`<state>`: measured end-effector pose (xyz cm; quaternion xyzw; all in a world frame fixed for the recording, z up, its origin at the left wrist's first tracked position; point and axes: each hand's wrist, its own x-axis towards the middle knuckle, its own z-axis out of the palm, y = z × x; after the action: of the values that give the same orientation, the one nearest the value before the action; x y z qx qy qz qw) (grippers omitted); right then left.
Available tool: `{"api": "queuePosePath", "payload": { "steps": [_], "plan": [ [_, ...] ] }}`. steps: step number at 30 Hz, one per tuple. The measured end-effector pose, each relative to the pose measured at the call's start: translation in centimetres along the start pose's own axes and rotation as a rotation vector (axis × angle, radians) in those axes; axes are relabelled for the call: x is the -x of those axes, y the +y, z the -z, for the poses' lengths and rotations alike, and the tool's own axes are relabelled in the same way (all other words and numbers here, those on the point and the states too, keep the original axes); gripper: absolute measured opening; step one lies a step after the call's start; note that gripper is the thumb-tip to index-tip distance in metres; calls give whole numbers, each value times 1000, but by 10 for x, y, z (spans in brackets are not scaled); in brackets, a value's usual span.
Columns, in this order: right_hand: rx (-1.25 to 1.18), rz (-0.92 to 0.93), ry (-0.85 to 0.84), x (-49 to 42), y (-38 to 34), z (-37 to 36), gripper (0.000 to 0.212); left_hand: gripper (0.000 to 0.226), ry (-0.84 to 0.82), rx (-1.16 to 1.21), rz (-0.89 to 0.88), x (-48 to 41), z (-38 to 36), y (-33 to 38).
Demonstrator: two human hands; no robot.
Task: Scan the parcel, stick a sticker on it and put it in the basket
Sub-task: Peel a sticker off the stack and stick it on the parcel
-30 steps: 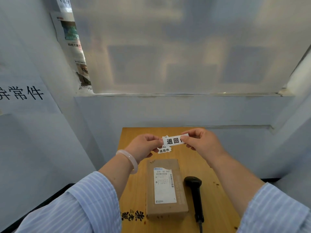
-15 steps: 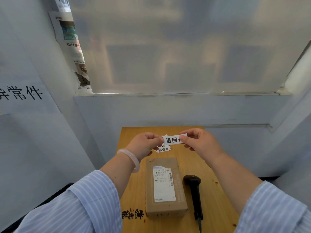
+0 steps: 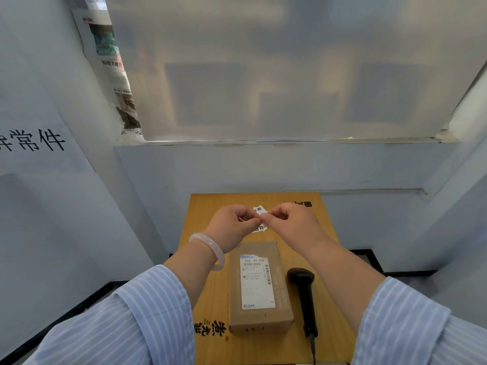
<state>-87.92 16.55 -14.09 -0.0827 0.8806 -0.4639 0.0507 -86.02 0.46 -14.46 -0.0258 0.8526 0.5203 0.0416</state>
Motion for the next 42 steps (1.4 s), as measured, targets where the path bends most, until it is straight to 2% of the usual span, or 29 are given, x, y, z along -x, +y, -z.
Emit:
{"api": "queuePosePath", "payload": {
  "steps": [6,12,19,28,32,37,42],
  "plan": [
    [82,-8,0,-1,12,-11,11,10,-3,-27,44,1,-6,-16],
    [73,-174,13,-4,34,-10,13,14,61,-7,232,4,2,-48],
    [119,-310,-17,-6,56,-13,13,14,142,-135,449,11,17,-99],
    [140,-413,-60,-6,64,-24,16,20,186,-237,573,15,27,-122],
    [158,-406,-63,-5,63,-30,13,3,133,-167,497,15,14,-114],
    [147,-388,-104,-4,56,-39,13,16,-65,83,359,15,-21,-79],
    [79,-402,-177,-6,52,-44,14,16,-117,290,418,7,-39,-65]
  ]
}}
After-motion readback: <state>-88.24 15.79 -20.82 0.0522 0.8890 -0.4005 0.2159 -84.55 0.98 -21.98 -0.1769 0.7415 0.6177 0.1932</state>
